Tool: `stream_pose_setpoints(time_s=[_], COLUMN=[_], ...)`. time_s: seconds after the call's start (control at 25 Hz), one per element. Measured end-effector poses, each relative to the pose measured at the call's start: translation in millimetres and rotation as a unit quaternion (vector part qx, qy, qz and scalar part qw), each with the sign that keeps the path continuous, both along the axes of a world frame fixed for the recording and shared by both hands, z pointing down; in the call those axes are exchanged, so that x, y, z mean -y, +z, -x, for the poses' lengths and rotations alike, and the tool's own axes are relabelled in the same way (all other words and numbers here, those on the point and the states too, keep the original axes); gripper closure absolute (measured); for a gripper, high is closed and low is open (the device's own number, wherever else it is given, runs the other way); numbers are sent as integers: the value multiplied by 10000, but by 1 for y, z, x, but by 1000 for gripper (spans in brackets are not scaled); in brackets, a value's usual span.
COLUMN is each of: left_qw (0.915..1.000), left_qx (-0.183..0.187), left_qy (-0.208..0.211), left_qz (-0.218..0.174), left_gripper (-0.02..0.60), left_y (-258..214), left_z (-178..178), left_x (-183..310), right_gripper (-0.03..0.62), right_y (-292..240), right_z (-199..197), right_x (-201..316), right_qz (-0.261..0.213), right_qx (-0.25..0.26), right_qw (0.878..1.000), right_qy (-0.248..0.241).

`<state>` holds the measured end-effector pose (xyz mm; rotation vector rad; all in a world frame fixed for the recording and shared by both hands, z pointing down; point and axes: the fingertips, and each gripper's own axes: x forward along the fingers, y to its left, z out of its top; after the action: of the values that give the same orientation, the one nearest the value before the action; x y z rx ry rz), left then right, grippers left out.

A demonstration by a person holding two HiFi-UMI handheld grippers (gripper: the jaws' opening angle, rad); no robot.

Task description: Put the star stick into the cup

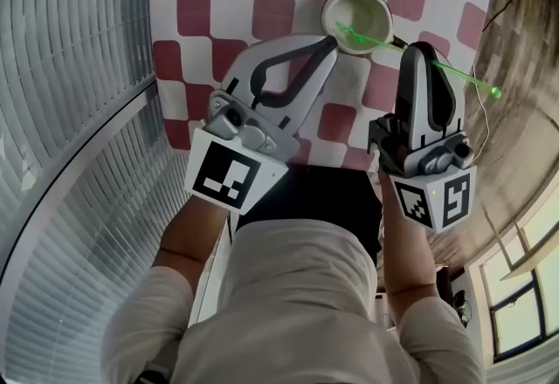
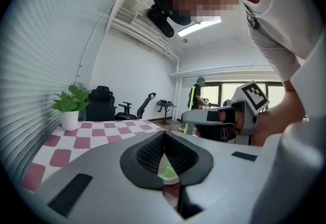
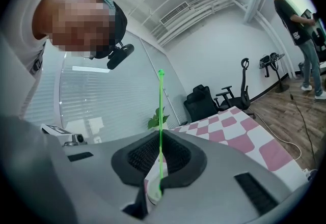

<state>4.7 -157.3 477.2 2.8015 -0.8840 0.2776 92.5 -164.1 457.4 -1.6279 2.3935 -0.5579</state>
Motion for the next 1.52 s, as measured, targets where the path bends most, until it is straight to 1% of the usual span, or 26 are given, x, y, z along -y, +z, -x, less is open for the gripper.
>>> stream_pose_setpoints(time_s=[0.24, 0.44, 0.56, 0.8, 1.0, 1.16, 1.52], left_qw=[9999, 9999, 9998, 9998, 9997, 9998, 9996], left_qx=[6, 21, 19, 7, 59, 29, 91], left_qy=[-73, -92, -101, -92, -109, -133, -177], left_qz=[80, 142, 175, 190, 191, 166, 211], left_gripper=[549, 549, 549, 549, 549, 549, 549], left_y=[4, 13, 12, 21, 13, 12, 18], left_z=[0, -7, -4, -2, -2, 0, 3], left_x=[5, 10, 8, 5, 7, 7, 6], right_gripper=[556, 556, 554, 554, 553, 551, 517], right_y=[6, 17, 17, 31, 29, 31, 47], right_z=[2, -9, -10, -17, -26, -30, -40], right_x=[5, 9, 10, 14, 20, 24, 32], right_qz=[105, 205, 252, 336, 380, 393, 541], right_qx=[96, 191, 208, 17, -36, -155, -353], right_qw=[9999, 9996, 9995, 9994, 9992, 9990, 9977], right_qy=[-63, -37, -6, 115, 144, 173, 186])
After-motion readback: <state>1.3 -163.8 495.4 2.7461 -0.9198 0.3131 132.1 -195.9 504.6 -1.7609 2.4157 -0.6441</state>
